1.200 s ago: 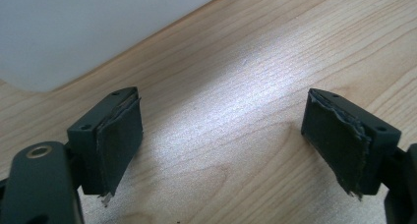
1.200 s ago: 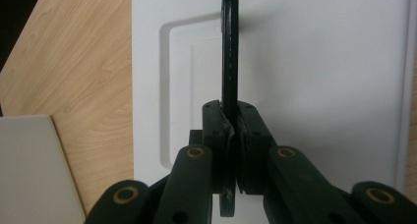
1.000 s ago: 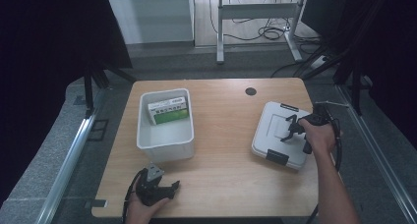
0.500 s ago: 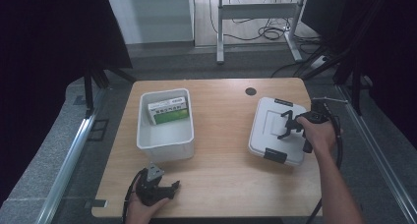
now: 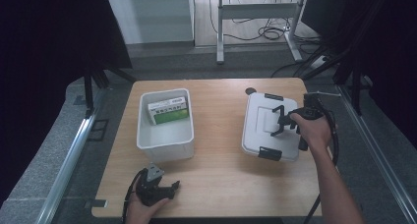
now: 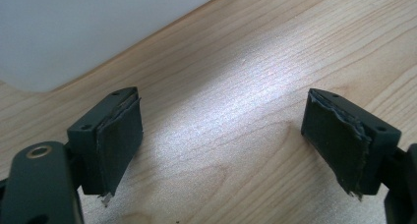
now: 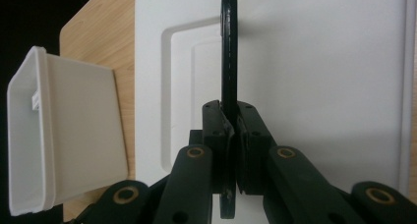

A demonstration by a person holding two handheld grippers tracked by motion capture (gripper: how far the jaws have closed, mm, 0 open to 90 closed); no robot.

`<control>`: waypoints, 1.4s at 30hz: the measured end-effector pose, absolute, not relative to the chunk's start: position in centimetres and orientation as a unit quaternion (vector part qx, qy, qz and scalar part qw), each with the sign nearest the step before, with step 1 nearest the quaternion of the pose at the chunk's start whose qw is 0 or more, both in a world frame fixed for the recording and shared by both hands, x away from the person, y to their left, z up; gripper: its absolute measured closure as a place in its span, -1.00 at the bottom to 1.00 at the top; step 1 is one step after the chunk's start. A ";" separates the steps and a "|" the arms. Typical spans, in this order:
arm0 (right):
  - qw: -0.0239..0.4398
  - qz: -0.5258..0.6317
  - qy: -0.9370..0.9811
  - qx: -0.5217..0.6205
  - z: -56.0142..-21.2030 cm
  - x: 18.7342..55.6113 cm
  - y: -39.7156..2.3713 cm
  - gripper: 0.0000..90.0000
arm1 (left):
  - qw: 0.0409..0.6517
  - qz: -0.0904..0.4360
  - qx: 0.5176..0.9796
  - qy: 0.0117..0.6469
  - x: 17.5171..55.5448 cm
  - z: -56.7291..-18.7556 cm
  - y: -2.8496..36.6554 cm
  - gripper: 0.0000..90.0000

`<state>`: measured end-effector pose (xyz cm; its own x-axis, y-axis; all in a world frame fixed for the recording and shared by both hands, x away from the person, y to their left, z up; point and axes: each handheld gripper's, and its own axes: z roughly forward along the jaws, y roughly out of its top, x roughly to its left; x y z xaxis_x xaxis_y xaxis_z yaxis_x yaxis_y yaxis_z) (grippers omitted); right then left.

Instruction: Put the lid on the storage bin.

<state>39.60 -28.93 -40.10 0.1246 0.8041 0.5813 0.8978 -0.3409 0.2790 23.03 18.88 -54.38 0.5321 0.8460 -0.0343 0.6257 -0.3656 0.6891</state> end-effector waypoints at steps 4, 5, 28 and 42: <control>0.072 -0.342 -0.578 -0.738 -39.5 39.6 -28.1 0.88 | 0.333 0.165 0.810 0.454 23.0 -54.4 18.9 -0.65; 0.072 -0.342 -0.581 -0.735 -39.4 39.6 -27.9 0.88 | 0.333 0.165 0.810 0.454 23.0 -54.4 18.9 -0.65; 0.076 -0.349 -0.613 -0.705 -38.0 39.7 -25.2 0.88 | 0.333 0.166 0.810 0.454 23.0 -54.4 18.9 -0.65; 0.079 -0.362 -0.636 -0.677 -36.2 39.7 -22.5 0.88 | 0.333 0.165 0.810 0.454 23.0 -54.4 18.9 -0.65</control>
